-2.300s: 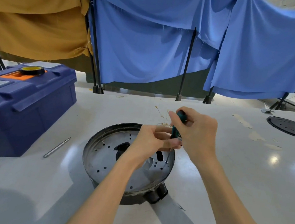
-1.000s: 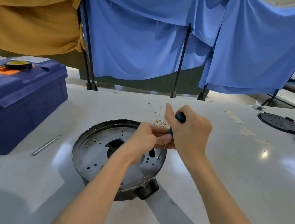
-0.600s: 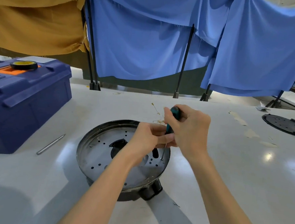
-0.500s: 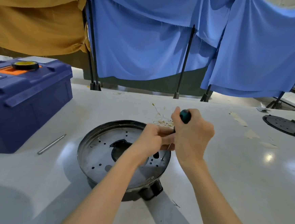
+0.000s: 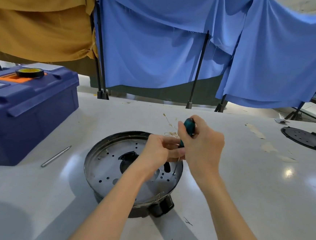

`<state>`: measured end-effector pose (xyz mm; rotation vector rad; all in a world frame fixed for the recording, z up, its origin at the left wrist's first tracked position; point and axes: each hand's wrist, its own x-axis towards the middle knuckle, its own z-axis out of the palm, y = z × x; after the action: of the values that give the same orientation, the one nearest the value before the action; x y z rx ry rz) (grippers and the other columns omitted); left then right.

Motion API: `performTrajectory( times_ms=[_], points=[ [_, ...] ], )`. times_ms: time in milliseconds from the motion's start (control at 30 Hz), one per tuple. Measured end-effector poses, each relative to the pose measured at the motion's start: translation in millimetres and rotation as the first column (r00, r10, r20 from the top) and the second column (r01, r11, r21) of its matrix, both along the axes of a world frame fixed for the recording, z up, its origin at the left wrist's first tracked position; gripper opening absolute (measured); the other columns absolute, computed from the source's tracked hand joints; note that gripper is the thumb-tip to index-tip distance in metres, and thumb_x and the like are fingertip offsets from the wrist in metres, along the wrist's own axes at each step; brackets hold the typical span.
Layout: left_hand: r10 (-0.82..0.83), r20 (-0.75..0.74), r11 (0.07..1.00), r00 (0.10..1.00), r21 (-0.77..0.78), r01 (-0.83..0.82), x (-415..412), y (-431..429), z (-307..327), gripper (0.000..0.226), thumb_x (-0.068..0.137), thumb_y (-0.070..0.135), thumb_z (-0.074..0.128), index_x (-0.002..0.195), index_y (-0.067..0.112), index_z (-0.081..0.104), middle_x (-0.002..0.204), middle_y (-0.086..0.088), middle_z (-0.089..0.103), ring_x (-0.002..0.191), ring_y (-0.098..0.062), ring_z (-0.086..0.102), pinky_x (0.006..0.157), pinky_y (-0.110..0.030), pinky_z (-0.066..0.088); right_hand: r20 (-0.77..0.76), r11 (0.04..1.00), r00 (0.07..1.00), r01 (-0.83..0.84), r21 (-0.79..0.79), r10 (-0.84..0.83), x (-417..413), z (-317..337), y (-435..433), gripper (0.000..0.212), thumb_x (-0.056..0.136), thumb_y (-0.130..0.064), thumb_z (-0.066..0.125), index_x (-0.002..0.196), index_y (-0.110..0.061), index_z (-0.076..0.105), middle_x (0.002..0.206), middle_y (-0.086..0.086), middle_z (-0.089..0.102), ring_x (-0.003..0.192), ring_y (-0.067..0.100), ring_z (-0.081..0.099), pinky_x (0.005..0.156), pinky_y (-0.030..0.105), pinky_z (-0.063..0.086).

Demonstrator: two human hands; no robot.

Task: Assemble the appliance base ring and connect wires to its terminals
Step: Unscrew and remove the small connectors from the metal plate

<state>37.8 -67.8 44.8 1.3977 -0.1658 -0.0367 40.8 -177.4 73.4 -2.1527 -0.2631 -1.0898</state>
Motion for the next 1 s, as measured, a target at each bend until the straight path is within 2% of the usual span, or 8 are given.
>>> performTrajectory(
  times_ms=[133, 267, 367, 533, 667, 767, 867, 1000],
  points=[
    [-0.034, -0.018, 0.999, 0.999, 0.024, 0.034, -1, -7, 1, 0.017, 0.090, -0.001, 0.061, 0.105, 0.000, 0.069, 0.089, -0.012, 0.074, 0.073, -0.019, 0.072, 0.067, -0.020, 0.056, -0.002, 0.985, 0.985, 0.171, -0.005, -0.171, -5, -3, 0, 0.023, 0.085, -0.029, 0.073, 0.091, -0.007, 0.069, 0.056, -0.003, 0.051, 0.047, 0.018, 0.041, 0.047, 0.015, 0.023],
    [-0.051, -0.045, 0.999, 0.998, 0.001, 0.051, -1, 0, 0, 0.019, 0.095, -0.003, 0.050, 0.101, -0.001, 0.068, 0.086, -0.014, 0.075, 0.083, -0.029, 0.073, 0.075, -0.026, 0.058, -0.335, 0.865, 0.799, -0.441, 0.239, 0.500, 4, 22, -25, 0.028, 0.091, -0.029, 0.064, 0.117, -0.021, 0.066, 0.091, -0.009, 0.068, 0.070, -0.005, 0.068, 0.057, 0.010, 0.050],
    [-0.059, -0.063, 0.998, 0.996, -0.013, 0.058, -1, 3, 0, 0.017, 0.093, -0.005, 0.053, 0.100, -0.001, 0.068, 0.091, -0.018, 0.074, 0.086, -0.032, 0.072, 0.079, -0.029, 0.059, -0.274, 0.802, 0.754, -0.555, 0.222, 0.598, 4, 22, -27, 0.015, 0.095, -0.017, 0.058, 0.106, -0.014, 0.067, 0.092, 0.005, 0.073, 0.077, -0.005, 0.069, 0.064, 0.008, 0.051],
    [-0.001, -0.080, 1.000, 0.997, -0.008, 0.001, -1, 0, 4, 0.015, 0.082, -0.007, 0.066, 0.088, 0.005, 0.072, 0.083, -0.010, 0.075, 0.068, -0.020, 0.073, 0.062, -0.021, 0.056, 0.066, 0.996, 0.996, -0.063, -0.066, 0.067, 1, 5, -3, 0.019, 0.088, -0.021, 0.070, 0.079, -0.005, 0.066, 0.050, -0.001, 0.049, 0.041, 0.018, 0.043, 0.050, 0.007, 0.038],
    [-0.038, -0.096, 0.999, 0.995, -0.019, 0.036, -1, -4, 3, 0.015, 0.085, -0.003, 0.065, 0.097, 0.003, 0.073, 0.088, -0.011, 0.075, 0.074, -0.021, 0.073, 0.065, -0.022, 0.056, 0.218, 0.981, 0.957, 0.194, 0.015, -0.193, -7, -6, 9, 0.027, 0.081, -0.026, 0.076, 0.078, -0.001, 0.067, 0.047, 0.002, 0.047, 0.042, 0.016, 0.029, 0.047, 0.016, 0.020],
    [-0.074, -0.105, 0.997, 0.992, -0.041, 0.070, 1, 3, 3, 0.014, 0.088, -0.003, 0.061, 0.095, 0.001, 0.072, 0.087, -0.012, 0.075, 0.077, -0.025, 0.073, 0.069, -0.024, 0.057, -0.039, 0.997, 0.997, -0.070, 0.023, 0.071, -2, 3, -6, 0.028, 0.084, -0.037, 0.072, 0.096, -0.012, 0.071, 0.063, -0.006, 0.059, 0.050, 0.014, 0.052, 0.055, 0.022, 0.042],
    [-0.107, -0.101, 0.993, 0.989, -0.064, 0.101, 1, 8, 0, 0.014, 0.091, -0.004, 0.056, 0.095, -0.002, 0.070, 0.091, -0.017, 0.074, 0.085, -0.033, 0.073, 0.075, -0.029, 0.058, -0.332, 0.816, 0.746, -0.515, 0.263, 0.578, -1, 19, -18, 0.027, 0.092, -0.027, 0.063, 0.118, -0.022, 0.065, 0.097, -0.003, 0.070, 0.074, 0.005, 0.071, 0.066, 0.014, 0.054],
    [-0.075, -0.081, 0.994, 0.994, -0.080, 0.069, 1, 9, 0, 0.013, 0.088, -0.005, 0.061, 0.096, 0.000, 0.070, 0.090, -0.017, 0.075, 0.085, -0.031, 0.073, 0.073, -0.028, 0.058, -0.200, 0.896, 0.874, -0.420, 0.146, 0.442, 2, 12, -15, 0.016, 0.089, -0.028, 0.066, 0.100, -0.016, 0.069, 0.080, 0.000, 0.072, 0.068, 0.008, 0.070, 0.068, 0.013, 0.054]
  ],
)
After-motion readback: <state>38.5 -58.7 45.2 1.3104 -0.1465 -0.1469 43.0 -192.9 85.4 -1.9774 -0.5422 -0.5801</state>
